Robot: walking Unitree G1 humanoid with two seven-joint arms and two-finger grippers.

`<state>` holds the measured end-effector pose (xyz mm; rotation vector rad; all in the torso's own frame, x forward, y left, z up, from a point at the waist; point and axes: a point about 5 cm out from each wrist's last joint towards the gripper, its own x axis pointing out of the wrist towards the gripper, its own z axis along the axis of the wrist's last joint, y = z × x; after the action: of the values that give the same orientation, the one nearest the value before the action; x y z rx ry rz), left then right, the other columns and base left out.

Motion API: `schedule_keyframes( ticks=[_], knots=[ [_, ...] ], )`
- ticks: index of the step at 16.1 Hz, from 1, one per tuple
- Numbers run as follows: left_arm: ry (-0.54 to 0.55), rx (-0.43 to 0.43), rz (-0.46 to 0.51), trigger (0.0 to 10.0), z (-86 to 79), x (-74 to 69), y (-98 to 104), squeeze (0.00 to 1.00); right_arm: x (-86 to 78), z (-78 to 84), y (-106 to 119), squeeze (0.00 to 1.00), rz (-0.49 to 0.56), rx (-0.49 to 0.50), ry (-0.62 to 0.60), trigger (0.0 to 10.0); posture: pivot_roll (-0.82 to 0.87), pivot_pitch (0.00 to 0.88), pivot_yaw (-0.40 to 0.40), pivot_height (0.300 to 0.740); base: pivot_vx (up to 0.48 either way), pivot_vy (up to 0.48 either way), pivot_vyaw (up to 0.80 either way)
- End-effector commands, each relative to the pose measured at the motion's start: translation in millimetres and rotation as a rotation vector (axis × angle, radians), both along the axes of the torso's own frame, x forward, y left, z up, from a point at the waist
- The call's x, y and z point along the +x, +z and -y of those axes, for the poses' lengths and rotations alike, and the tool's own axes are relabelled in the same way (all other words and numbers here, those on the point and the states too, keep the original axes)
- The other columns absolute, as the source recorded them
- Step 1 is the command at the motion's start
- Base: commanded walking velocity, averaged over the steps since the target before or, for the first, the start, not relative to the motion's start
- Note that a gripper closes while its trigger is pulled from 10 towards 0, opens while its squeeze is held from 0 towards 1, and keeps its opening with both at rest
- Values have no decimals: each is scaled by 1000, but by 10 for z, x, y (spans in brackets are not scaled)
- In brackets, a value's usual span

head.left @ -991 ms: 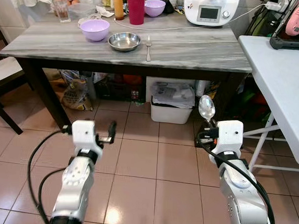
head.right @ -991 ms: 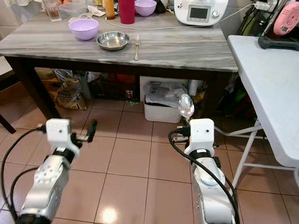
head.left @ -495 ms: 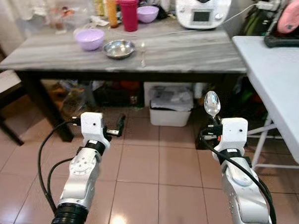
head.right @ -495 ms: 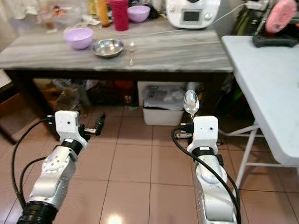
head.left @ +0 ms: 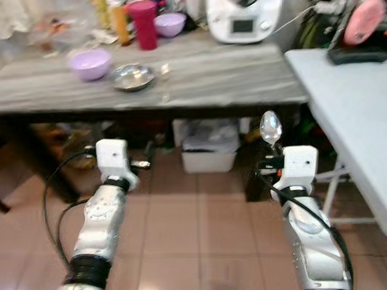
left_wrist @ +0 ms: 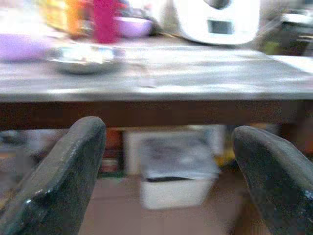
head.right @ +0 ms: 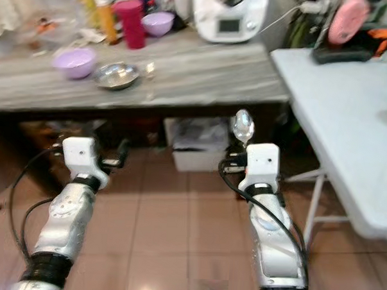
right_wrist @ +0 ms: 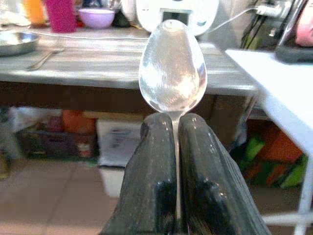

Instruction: Setting the table

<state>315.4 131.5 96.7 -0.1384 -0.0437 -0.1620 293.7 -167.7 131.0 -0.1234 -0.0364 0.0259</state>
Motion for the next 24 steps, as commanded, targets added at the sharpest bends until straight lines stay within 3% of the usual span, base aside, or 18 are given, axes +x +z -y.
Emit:
schedule_keyframes(
  ticks=[1,9,17,24],
  knots=[
    [26,22,6,10000,-112,6,9,0,13,-98,53,0,27,21,27,10000,-239,4,60,740,439,0,475],
    [-35,18,8,10000,29,57,22,0,-40,-36,46,0,33,26,-13,10000,-277,5,85,740,436,0,60],
    [-58,11,2,10000,65,73,18,0,-72,-24,20,0,26,36,-37,10000,-287,14,103,740,418,31,0],
    [-63,-6,-6,10000,77,97,27,0,-70,-17,17,0,25,43,-48,10000,-288,16,107,740,0,373,0]
  ],
)
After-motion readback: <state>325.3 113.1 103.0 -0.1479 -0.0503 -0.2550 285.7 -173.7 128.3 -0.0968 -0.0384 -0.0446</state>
